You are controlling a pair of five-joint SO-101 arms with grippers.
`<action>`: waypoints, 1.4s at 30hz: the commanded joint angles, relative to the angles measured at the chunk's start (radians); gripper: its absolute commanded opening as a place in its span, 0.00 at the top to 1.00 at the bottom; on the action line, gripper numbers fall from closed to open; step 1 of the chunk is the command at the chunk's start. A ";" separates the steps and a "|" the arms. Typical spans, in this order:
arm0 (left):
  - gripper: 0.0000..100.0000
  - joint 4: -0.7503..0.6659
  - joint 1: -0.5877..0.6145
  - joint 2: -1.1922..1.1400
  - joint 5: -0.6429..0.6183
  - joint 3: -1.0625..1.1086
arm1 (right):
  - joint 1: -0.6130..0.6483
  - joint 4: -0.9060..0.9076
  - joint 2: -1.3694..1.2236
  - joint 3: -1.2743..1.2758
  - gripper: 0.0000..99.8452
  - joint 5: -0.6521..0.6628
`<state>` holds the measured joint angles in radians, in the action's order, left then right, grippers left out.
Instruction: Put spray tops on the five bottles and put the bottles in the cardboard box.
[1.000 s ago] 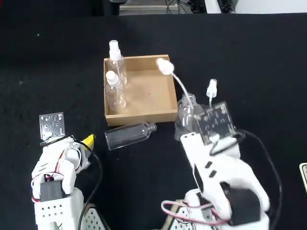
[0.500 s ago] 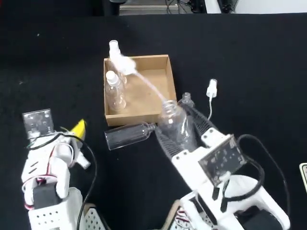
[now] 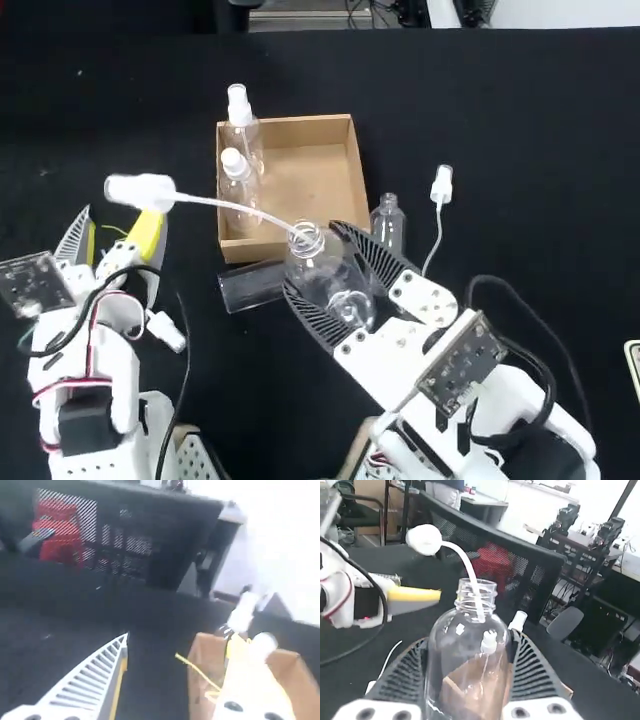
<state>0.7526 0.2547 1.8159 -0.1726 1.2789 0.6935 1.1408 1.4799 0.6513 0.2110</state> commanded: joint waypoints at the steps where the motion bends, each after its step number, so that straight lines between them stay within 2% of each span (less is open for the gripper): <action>1: 0.71 -0.032 -0.033 -0.002 -0.055 -0.110 | 0.014 -0.031 0.004 -0.005 0.99 -0.005; 5: 0.71 -0.031 -0.099 -0.002 -0.058 -0.166 | 0.014 -0.034 0.004 -0.005 0.99 -0.005; 10: 0.71 -0.040 -0.150 -0.002 0.009 -0.200 | 0.014 -0.028 0.004 -0.004 0.99 -0.005; 15: 0.71 -0.127 -0.150 -0.017 0.048 -0.193 | 0.014 -0.028 0.004 0.007 0.99 -0.005; 20: 0.71 -0.146 -0.151 -0.143 0.081 -0.259 | 0.014 -0.003 0.005 0.007 0.99 -0.005; 27: 0.71 -0.137 -0.156 -0.307 0.081 -0.447 | 0.014 -0.017 0.005 0.070 0.99 -0.005; 33: 0.71 -0.137 -0.159 -0.325 0.104 -0.515 | 0.014 -0.086 0.005 0.133 0.99 -0.005; 42: 0.71 -0.009 -0.328 -0.336 0.267 -0.587 | 0.014 -0.203 0.004 0.194 0.99 -0.005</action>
<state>0.7311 -0.0292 1.4906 0.0453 0.7557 0.6935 0.9920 1.4799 0.8477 0.2110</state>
